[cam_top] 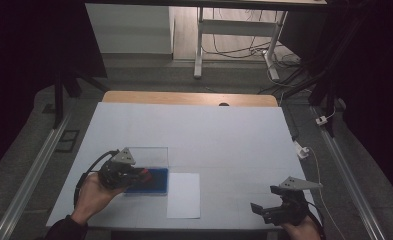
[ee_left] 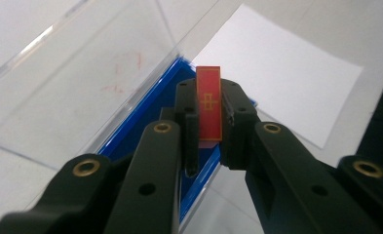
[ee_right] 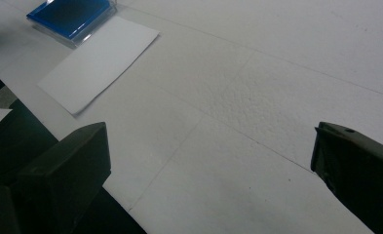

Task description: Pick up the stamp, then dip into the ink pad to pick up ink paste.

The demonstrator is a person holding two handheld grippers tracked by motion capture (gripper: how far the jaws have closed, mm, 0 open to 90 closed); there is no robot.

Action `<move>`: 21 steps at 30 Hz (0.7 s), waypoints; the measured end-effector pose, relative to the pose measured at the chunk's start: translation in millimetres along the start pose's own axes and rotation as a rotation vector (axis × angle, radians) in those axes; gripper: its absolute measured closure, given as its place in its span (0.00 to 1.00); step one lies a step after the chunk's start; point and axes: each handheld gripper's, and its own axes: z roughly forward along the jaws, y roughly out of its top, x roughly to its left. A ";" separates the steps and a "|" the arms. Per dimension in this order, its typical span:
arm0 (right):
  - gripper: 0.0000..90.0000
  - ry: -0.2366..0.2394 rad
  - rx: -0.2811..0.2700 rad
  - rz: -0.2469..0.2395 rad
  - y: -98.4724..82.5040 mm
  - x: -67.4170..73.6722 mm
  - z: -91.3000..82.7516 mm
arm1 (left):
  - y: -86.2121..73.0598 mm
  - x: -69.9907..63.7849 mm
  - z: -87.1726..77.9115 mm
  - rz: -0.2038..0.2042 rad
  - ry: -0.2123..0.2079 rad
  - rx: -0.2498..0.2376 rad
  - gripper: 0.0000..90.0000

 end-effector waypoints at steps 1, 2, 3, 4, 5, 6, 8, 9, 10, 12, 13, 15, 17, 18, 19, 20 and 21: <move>0.01 0.000 0.000 0.000 0.0 0.0 0.0 | 0.5 -1.0 -1.4 0.005 0.000 -0.007 0.88; 0.01 0.002 0.002 -0.001 0.0 -0.1 0.0 | 0.8 -2.2 -2.5 0.004 -0.004 -0.017 0.88; 0.01 0.001 0.001 0.000 0.0 0.1 0.1 | 1.2 -3.1 -3.7 0.005 -0.007 -0.025 0.88; 0.01 0.001 0.003 -0.001 0.1 0.1 0.0 | 1.5 -4.3 -4.4 0.000 -0.012 -0.037 0.88; 0.01 0.001 0.002 -0.001 0.0 0.1 0.0 | 1.9 -5.0 -5.4 0.004 -0.021 -0.042 0.88; 0.01 0.002 0.002 0.000 0.0 0.1 0.1 | 2.3 -6.1 -5.9 0.004 -0.026 -0.050 0.88; 0.01 0.002 0.003 0.000 0.0 0.0 0.2 | 3.3 -8.4 -6.5 0.008 -0.026 -0.060 0.88; 0.01 0.002 0.005 0.001 -0.1 0.0 0.2 | 3.9 -9.2 -6.6 0.010 -0.025 -0.061 0.88; 0.01 0.002 0.004 0.000 -0.2 -0.1 0.1 | 4.4 -9.4 -6.7 0.011 -0.029 -0.060 0.88; 0.01 0.001 0.003 0.001 -0.3 -0.3 -0.3 | 5.4 -9.3 -6.3 0.006 -0.038 -0.060 0.88; 0.01 -0.001 0.004 -0.001 -0.1 -0.4 -0.3 | 6.0 -9.4 -6.2 0.006 -0.038 -0.057 0.88; 0.01 0.004 0.003 0.000 0.2 -0.3 0.5 | 7.6 -9.0 -5.8 0.002 -0.051 -0.053 0.88; 0.01 0.005 0.007 -0.001 0.4 -0.1 1.0 | 9.6 -8.5 -5.4 -0.003 -0.067 -0.049 0.88; 0.01 0.004 0.007 -0.001 0.4 -0.1 1.0 | 10.6 -8.7 -4.9 -0.005 -0.075 -0.046 0.88; 0.01 0.005 0.006 0.000 0.4 -0.1 0.8 | 11.8 -9.4 -4.2 -0.004 -0.076 -0.042 0.88; 0.01 0.005 0.006 0.001 0.3 -0.2 0.8 | 12.8 -10.7 -3.6 -0.002 -0.072 -0.039 0.88; 0.01 0.004 0.005 0.002 0.3 -0.3 0.7 | 13.7 -12.0 -3.0 0.005 -0.067 -0.036 0.88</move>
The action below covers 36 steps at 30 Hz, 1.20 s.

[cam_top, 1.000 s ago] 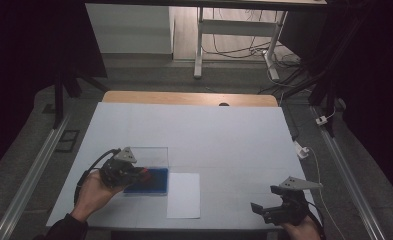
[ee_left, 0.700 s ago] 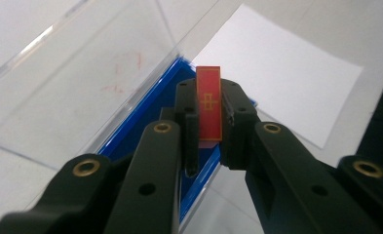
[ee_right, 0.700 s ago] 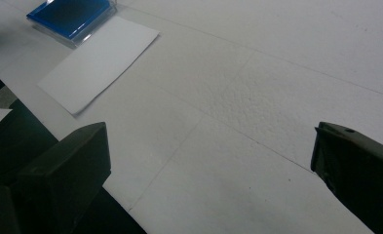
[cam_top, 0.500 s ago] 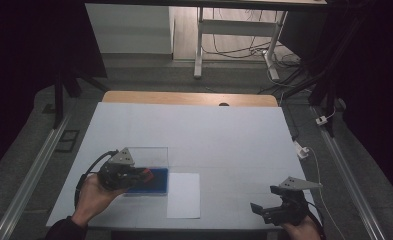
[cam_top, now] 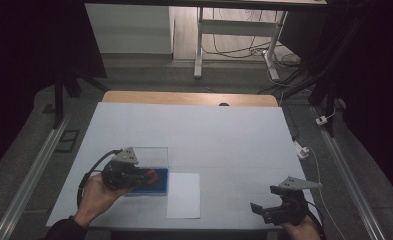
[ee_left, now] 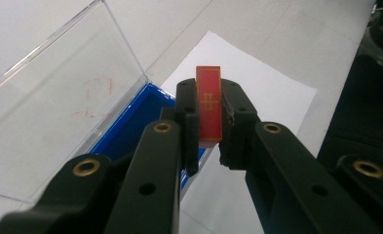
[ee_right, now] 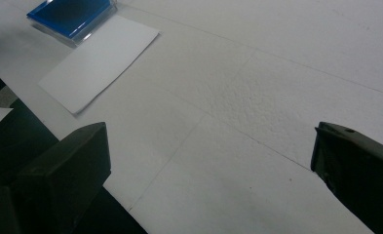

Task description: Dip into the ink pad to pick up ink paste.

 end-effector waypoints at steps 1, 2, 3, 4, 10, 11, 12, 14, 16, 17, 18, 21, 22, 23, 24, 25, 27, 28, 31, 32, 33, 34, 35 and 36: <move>0.01 0.000 -0.001 -0.001 0.0 -0.1 0.0 | 1.0 -1.0 0.6 0.007 0.002 0.003 0.88; 0.01 0.001 0.001 -0.002 0.0 0.2 0.0 | 2.0 -1.9 1.2 0.014 0.005 0.005 0.88; 0.01 0.001 0.001 -0.002 0.0 0.2 0.0 | 2.9 -2.9 1.8 0.018 0.008 0.005 0.88; 0.01 0.001 0.001 -0.002 0.0 0.2 0.1 | 3.8 -3.2 2.4 0.023 0.006 0.004 0.88; 0.01 0.001 0.002 -0.001 0.0 0.1 0.2 | 3.7 -1.4 10.4 0.048 0.042 0.052 0.88; 0.01 0.000 0.002 -0.002 0.0 0.2 0.2 | 2.7 -0.3 12.4 0.047 0.055 0.066 0.88; 0.01 0.001 0.003 -0.003 0.1 0.2 0.3 | 1.5 1.4 14.3 0.040 0.061 0.083 0.88; 0.01 0.001 0.003 -0.003 0.1 0.2 0.3 | -1.0 5.9 17.8 0.024 0.070 0.111 0.88; 0.01 -0.001 0.006 -0.003 0.2 0.1 0.2 | -3.4 10.3 21.1 0.009 0.080 0.136 0.88; 0.01 -0.001 0.006 -0.004 0.2 0.1 0.2 | -4.5 12.0 22.6 0.004 0.083 0.146 0.88; 0.01 -0.001 0.007 -0.004 0.2 0.2 0.2 | -5.6 13.5 24.0 0.000 0.087 0.153 0.88; 0.01 -0.001 0.007 -0.004 0.2 0.3 0.2 | -7.7 17.1 26.4 -0.013 0.095 0.165 0.88; 0.01 -0.001 0.007 -0.004 0.2 0.3 0.2 | -8.1 18.1 26.8 -0.016 0.094 0.164 0.88; 0.01 0.000 0.005 -0.003 0.2 0.4 0.4 | -8.5 19.0 27.3 -0.021 0.097 0.165 0.88; 0.01 -0.001 0.006 -0.004 0.2 0.4 0.4 | -8.9 20.1 27.9 -0.025 0.100 0.167 0.88; 0.01 -0.001 0.006 -0.004 0.2 0.5 0.5 | -9.4 21.1 28.8 -0.032 0.101 0.171 0.88; 0.01 -0.001 0.006 -0.004 0.2 0.5 0.5 | -10.9 23.9 31.1 -0.039 0.105 0.182 0.88; 0.01 -0.001 0.006 -0.004 0.2 0.5 0.5 | -11.7 25.2 32.5 -0.043 0.108 0.187 0.88; 0.01 -0.001 0.006 -0.005 0.2 0.5 0.5 | -13.8 29.1 35.1 -0.059 0.112 0.202 0.88; 0.01 0.000 0.005 -0.004 0.2 0.5 0.6 | -14.4 30.2 35.6 -0.065 0.113 0.207 0.88; 0.01 -0.001 0.006 -0.005 0.2 0.5 0.5 | -15.0 31.4 36.2 -0.073 0.110 0.212 0.88; 0.01 0.000 0.006 -0.005 0.2 0.5 0.5 | -15.7 32.7 37.0 -0.081 0.106 0.219 0.88; 0.01 0.000 0.006 -0.004 0.2 0.5 0.6 | -16.5 34.0 38.3 -0.092 0.100 0.224 0.88; 0.01 0.000 0.006 -0.005 0.2 0.5 0.6 | -17.3 35.0 39.7 -0.097 0.092 0.230 0.89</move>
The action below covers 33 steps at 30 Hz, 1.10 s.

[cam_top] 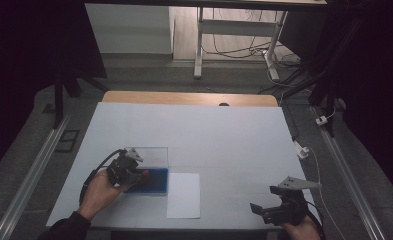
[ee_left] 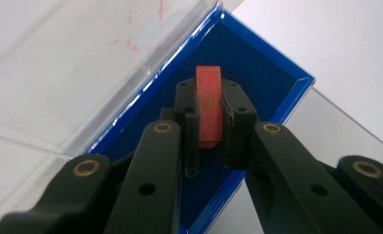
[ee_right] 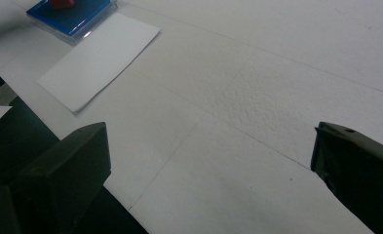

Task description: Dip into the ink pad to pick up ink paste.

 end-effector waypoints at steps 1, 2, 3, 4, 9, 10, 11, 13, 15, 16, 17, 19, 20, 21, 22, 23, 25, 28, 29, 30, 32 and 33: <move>0.01 0.000 0.000 0.000 0.0 0.1 0.0 | -0.1 0.7 -0.1 -0.002 -0.004 -0.001 0.88; 0.01 -0.001 0.002 -0.002 0.0 0.2 -0.1 | -0.1 1.4 0.1 -0.008 -0.009 0.002 0.89; 0.01 -0.001 0.002 -0.002 0.0 0.2 -0.1 | -0.3 2.5 0.5 -0.017 -0.015 0.004 0.89; 0.01 -0.001 0.002 -0.002 0.0 0.2 0.0 | -0.6 3.0 0.9 -0.027 -0.019 0.002 0.89; 0.01 -0.004 0.007 -0.004 0.3 0.9 0.3 | -2.7 4.0 1.9 -0.041 -0.024 -0.003 0.89; 0.01 -0.005 0.008 -0.004 0.3 1.0 0.4 | -2.6 2.9 2.1 -0.037 -0.018 -0.002 0.89; 0.01 -0.005 0.008 -0.005 0.3 1.1 0.6 | -2.7 1.5 2.4 -0.031 -0.011 -0.003 0.89; 0.01 -0.006 0.011 -0.006 0.5 1.2 0.8 | -2.6 -2.7 2.6 -0.012 0.014 0.000 0.89; 0.01 -0.006 0.014 -0.006 0.6 1.2 1.1 | -2.0 -7.5 3.0 0.009 0.042 0.005 0.89; 0.01 -0.006 0.015 -0.006 0.7 1.2 1.2 | -1.5 -10.0 3.3 0.018 0.057 0.008 0.89; 0.01 -0.005 0.016 -0.007 0.7 1.1 1.3 | -1.0 -12.8 3.6 0.029 0.075 0.012 0.89; 0.01 -0.008 0.019 -0.009 0.9 1.2 1.5 | 0.6 -18.6 4.2 0.053 0.110 0.024 0.89; 0.01 -0.008 0.020 -0.009 0.9 1.1 1.6 | 1.2 -21.1 4.6 0.065 0.125 0.029 0.89; 0.01 -0.005 0.019 -0.008 1.0 1.1 1.9 | 1.7 -22.6 5.0 0.067 0.131 0.029 0.89; 0.01 -0.004 0.020 -0.009 1.1 1.1 2.1 | 1.8 -22.5 5.1 0.065 0.131 0.029 0.89; 0.01 -0.004 0.020 -0.009 1.1 1.1 2.1 | 1.6 -20.9 4.7 0.058 0.123 0.030 0.89; 0.01 -0.004 0.021 -0.008 1.2 1.0 2.2 | 0.0 -14.8 4.0 0.028 0.087 0.017 0.89; 0.01 -0.003 0.021 -0.009 1.2 0.9 2.4 | -1.9 -6.0 3.2 -0.015 0.034 0.004 0.89; 0.01 -0.002 0.020 -0.009 1.2 0.8 2.4 | -2.6 -3.6 3.1 -0.026 0.019 -0.001 0.89; 0.01 -0.002 0.020 -0.009 1.2 0.8 2.3 | -3.4 -1.4 3.0 -0.035 0.006 -0.006 0.89; 0.01 0.001 0.018 -0.007 1.1 0.7 2.2 | -4.5 1.0 2.6 -0.042 -0.008 -0.012 0.89; 0.01 0.001 0.017 -0.007 1.1 0.6 2.1 | -4.4 0.4 2.4 -0.035 -0.004 -0.012 0.89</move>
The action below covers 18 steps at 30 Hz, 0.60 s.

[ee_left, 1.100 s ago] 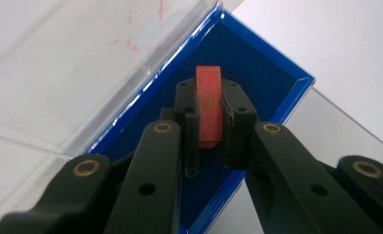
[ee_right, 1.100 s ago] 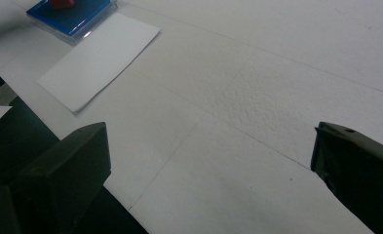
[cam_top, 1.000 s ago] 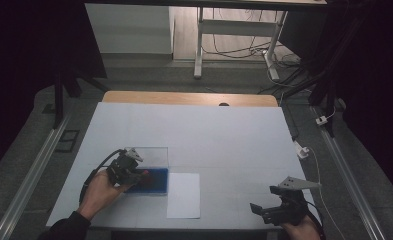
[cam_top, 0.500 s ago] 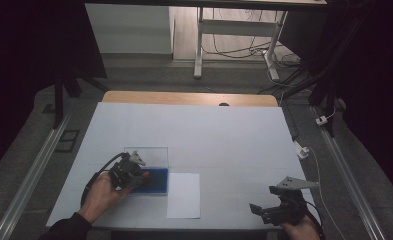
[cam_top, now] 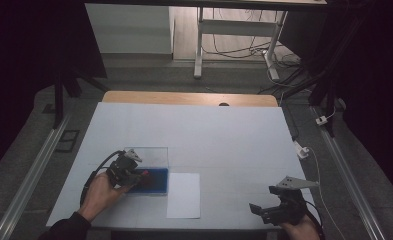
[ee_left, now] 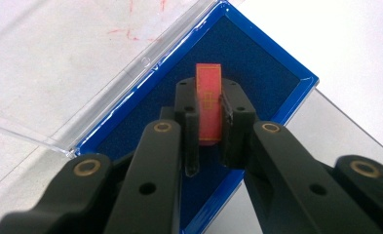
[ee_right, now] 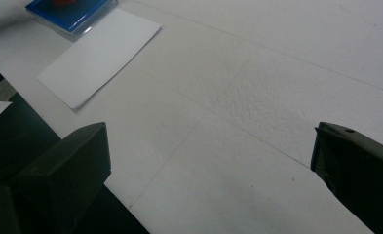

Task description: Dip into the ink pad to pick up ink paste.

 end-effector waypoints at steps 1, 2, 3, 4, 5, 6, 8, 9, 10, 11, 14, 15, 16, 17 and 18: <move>0.01 0.000 0.000 0.000 0.0 -0.1 0.0 | 0.5 -1.0 -0.2 0.013 0.008 0.003 0.89; 0.01 0.000 0.001 0.003 0.0 -0.1 -0.1 | 1.1 -2.2 -0.4 0.019 0.014 0.006 0.89; 0.01 0.001 0.001 0.003 0.0 -0.2 -0.2 | 1.8 -3.3 -0.9 0.030 0.021 0.010 0.89; 0.01 0.002 0.000 0.002 0.0 -0.4 -0.3 | 2.4 -4.2 -1.5 0.039 0.025 0.015 0.89; 0.01 0.002 -0.001 0.002 -0.1 -0.5 -0.4 | 2.7 -5.2 -1.8 0.044 0.030 0.017 0.89; 0.01 0.002 -0.001 0.002 -0.2 -0.5 -0.5 | 3.0 -5.8 -2.4 0.053 0.034 0.019 0.89; 0.01 -0.002 0.000 0.003 -0.2 -0.6 -0.8 | 2.7 -6.9 -4.8 0.060 0.037 0.016 0.89; 0.01 -0.002 -0.001 0.004 -0.2 -0.6 -0.9 | 2.4 -7.4 -7.0 0.062 0.041 0.009 0.89; 0.01 -0.002 -0.001 0.005 -0.3 -0.7 -0.9 | 2.1 -7.6 -9.8 0.061 0.042 -0.001 0.89; 0.01 -0.002 -0.001 0.004 -0.3 -0.6 -0.9 | 1.8 -8.0 -13.1 0.058 0.042 -0.015 0.89; 0.01 -0.003 0.000 0.003 -0.2 -0.4 -0.8 | 0.7 -8.3 -21.6 0.046 0.029 -0.061 0.89; 0.01 -0.003 0.000 0.002 -0.2 -0.5 -0.7 | 0.4 -7.8 -23.1 0.038 0.019 -0.069 0.89; 0.01 -0.003 0.000 0.002 -0.2 -0.4 -0.7 | 0.4 -7.0 -23.9 0.033 0.016 -0.072 0.89; 0.01 -0.003 0.000 0.002 -0.2 -0.4 -0.7 | 0.3 -6.0 -24.1 0.024 0.007 -0.070 0.89; 0.01 -0.003 0.000 0.001 -0.2 -0.4 -0.7 | 0.2 -4.8 -23.8 0.015 -0.005 -0.069 0.89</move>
